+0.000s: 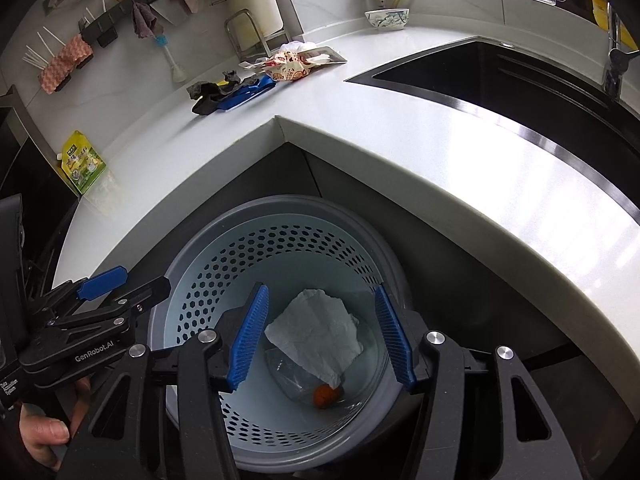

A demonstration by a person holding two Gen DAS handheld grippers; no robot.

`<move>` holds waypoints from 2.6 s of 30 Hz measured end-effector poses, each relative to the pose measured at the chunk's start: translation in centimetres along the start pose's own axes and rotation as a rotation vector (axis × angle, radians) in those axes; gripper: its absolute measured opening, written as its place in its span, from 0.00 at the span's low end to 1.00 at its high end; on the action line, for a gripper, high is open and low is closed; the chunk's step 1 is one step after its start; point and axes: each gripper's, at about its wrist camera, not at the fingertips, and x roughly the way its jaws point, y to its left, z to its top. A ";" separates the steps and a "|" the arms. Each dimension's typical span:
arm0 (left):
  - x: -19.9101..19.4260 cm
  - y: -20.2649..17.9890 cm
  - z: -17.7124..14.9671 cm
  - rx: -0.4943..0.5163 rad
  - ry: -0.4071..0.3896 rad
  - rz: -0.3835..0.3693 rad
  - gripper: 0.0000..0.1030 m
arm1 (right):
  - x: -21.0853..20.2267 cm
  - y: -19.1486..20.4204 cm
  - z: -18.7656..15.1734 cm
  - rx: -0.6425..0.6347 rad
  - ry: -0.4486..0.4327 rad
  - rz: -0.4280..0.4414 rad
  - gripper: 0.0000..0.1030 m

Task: Collect trash
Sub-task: 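Open both grippers to drop the bag and paper into the basket, then raise both open grippers from the basket toward the counter items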

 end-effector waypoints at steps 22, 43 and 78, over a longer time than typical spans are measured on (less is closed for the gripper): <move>-0.2 0.0 0.1 -0.002 -0.002 -0.005 0.73 | -0.2 -0.4 0.1 0.000 -0.001 -0.002 0.54; -0.8 -0.2 0.3 0.001 -0.016 0.002 0.73 | -1.0 -0.9 0.1 0.011 -0.023 -0.003 0.55; -2.9 5.3 9.5 -0.137 -0.204 0.058 0.88 | -0.1 1.5 8.7 -0.041 -0.142 -0.008 0.62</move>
